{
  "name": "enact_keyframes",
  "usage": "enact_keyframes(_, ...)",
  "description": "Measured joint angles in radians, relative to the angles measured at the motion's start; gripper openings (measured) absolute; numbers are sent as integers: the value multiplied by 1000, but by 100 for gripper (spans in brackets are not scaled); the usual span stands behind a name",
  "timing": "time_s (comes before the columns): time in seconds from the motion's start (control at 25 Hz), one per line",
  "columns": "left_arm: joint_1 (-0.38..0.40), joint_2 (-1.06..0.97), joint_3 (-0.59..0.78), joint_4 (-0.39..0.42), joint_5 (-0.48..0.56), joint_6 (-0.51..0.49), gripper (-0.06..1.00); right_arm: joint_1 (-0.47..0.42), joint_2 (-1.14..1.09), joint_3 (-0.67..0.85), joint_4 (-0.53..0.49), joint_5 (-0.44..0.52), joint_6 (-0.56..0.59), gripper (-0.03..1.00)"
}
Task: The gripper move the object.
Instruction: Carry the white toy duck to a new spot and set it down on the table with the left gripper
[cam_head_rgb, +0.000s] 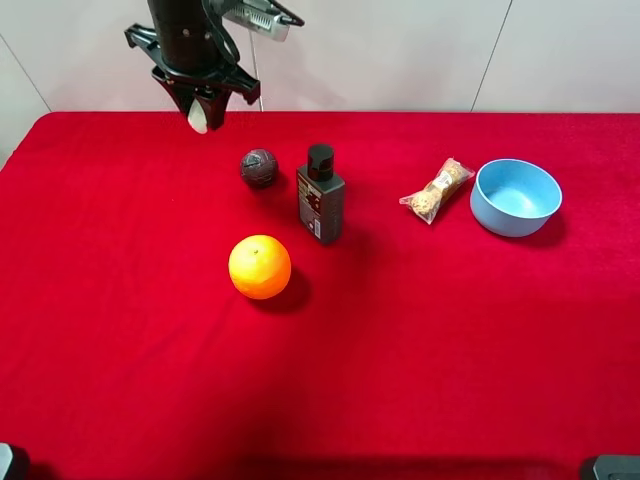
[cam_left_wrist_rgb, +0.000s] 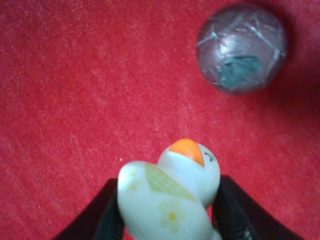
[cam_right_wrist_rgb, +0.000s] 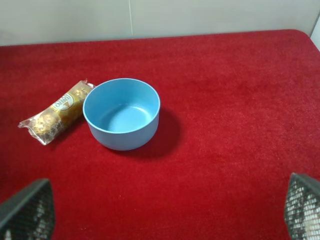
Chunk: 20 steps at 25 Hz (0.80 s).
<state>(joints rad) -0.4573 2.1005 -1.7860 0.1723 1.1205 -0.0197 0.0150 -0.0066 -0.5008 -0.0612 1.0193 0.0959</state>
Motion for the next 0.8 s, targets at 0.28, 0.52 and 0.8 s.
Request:
enact_keyframes(0.28, 45, 50, 1, -20, -63, -7, 40, 0, 0, 0, 3, 0, 0, 69)
enact_keyframes(0.52, 76, 94, 8, -30, -115, -8, 40, 0, 0, 0, 3, 0, 0, 69)
enact_keyframes(0.8, 87, 152, 9, -40, -154, -8, 40, 0, 0, 0, 4, 0, 0, 69)
